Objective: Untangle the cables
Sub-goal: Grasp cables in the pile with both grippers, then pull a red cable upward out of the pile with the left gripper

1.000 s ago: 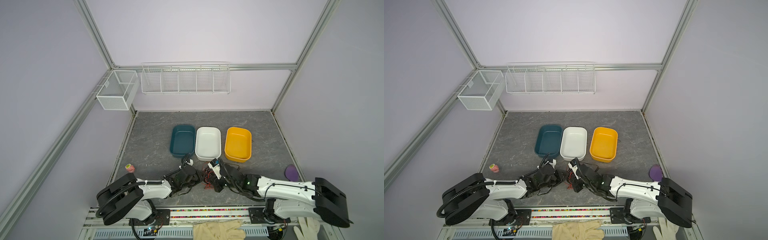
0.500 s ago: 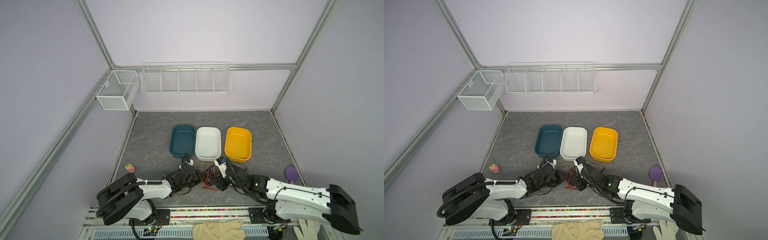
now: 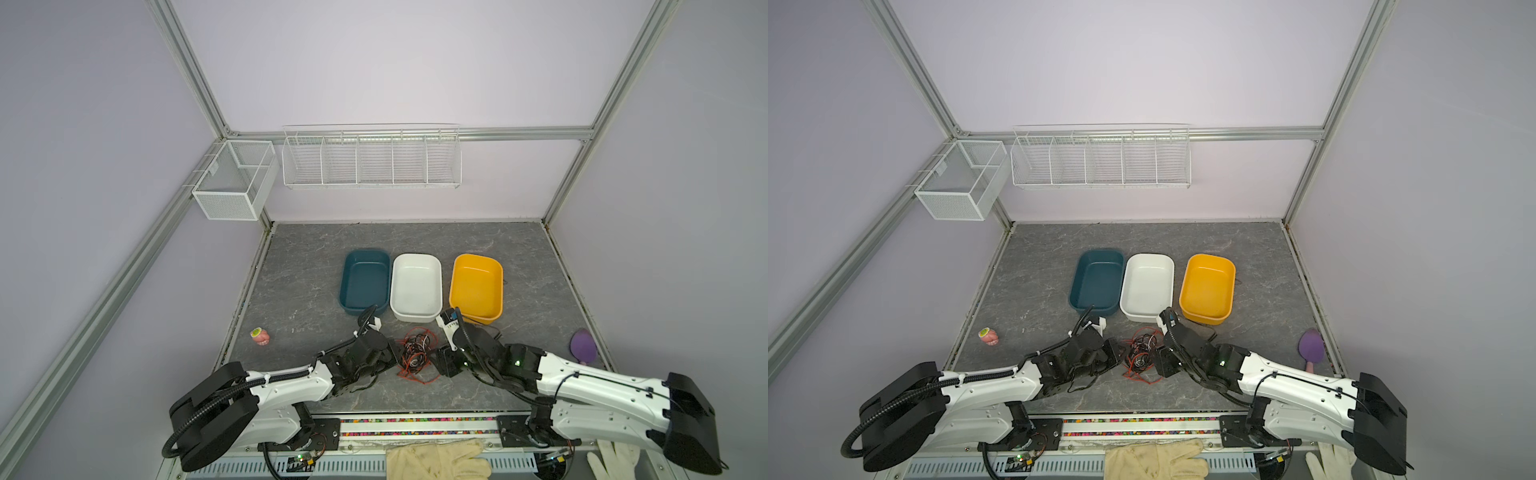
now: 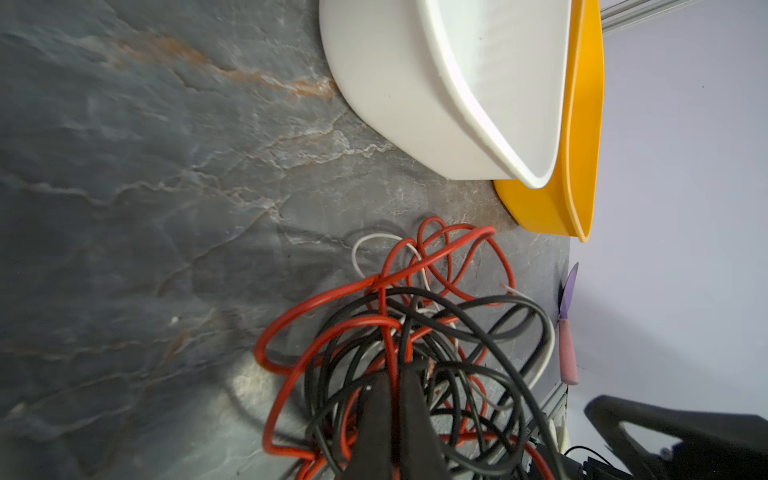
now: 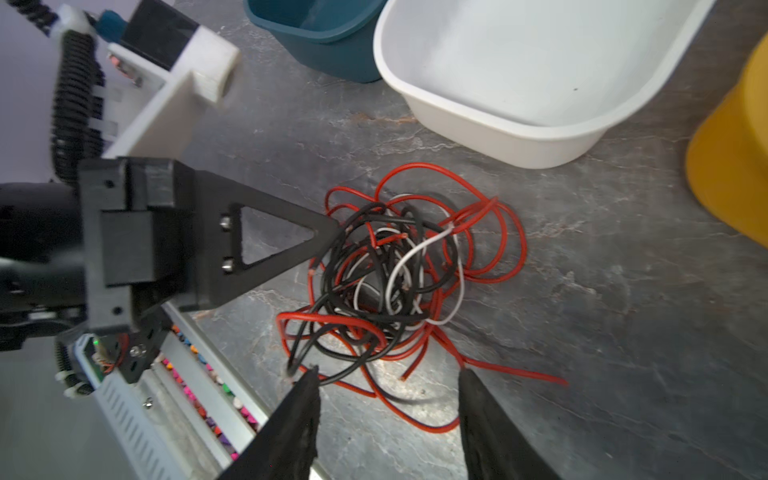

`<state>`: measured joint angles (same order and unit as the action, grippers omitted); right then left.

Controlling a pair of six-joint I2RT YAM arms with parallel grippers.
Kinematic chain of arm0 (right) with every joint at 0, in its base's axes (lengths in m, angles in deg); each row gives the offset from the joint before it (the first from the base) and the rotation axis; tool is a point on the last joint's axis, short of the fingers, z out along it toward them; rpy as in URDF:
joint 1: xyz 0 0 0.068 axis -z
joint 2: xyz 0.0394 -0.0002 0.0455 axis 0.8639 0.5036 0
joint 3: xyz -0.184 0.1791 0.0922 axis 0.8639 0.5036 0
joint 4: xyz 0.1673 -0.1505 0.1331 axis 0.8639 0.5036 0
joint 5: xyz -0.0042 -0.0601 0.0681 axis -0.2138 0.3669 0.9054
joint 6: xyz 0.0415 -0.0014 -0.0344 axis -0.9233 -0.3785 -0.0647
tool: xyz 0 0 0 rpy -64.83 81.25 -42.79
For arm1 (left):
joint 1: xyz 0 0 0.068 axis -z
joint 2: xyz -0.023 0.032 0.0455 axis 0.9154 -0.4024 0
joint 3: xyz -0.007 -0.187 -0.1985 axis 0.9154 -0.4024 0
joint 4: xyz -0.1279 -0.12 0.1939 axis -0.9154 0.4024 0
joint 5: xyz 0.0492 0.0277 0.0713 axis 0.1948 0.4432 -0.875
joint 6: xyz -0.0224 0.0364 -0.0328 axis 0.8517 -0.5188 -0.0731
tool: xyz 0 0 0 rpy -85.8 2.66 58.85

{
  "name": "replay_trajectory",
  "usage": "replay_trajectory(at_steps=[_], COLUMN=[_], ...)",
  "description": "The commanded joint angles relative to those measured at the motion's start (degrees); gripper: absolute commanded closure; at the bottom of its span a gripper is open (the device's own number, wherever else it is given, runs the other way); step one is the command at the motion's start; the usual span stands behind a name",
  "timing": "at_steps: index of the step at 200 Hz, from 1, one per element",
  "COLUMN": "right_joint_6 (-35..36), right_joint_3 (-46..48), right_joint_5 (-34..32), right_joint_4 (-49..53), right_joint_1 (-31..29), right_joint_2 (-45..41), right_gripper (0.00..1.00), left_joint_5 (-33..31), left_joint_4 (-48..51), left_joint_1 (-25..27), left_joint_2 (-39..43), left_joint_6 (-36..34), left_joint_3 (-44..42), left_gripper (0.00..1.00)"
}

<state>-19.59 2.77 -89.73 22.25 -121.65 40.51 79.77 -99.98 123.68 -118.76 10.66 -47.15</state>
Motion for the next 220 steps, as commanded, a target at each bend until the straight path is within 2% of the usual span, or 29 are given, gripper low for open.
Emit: replay_trajectory(at_steps=[1,64,91,157,220], right_joint_6=[-2.5,-1.9,-1.6,-0.3,0.5], right_joint_3=[-1.9,-3.6,-3.7,-3.9,-3.9], right_joint_5=[5.0,5.5,7.1,9.4,6.0], right_joint_4=[-2.9,-3.9,-4.6,-8.2,-4.7], right_joint_1=[0.2,3.2,5.6,6.3,6.4], right_joint_2=[2.2,7.6,9.3,14.8,12.5], right_gripper=[0.45,0.51,0.59,0.75,0.90], left_joint_5=[-1.3,-0.6,-0.8,-1.1,-2.3], left_joint_4=[1.8,1.8,2.2,2.3,3.8], left_joint_1=[0.2,0.3,0.3,0.4,0.4], left_joint_2=[1.0,2.4,3.5,4.2,6.1], left_joint_6=[-0.9,-1.3,-1.4,-1.4,-1.7], left_joint_3=[1.4,1.1,0.6,0.4,-0.3], left_gripper=[1.00,1.00,1.00,1.00,1.00])
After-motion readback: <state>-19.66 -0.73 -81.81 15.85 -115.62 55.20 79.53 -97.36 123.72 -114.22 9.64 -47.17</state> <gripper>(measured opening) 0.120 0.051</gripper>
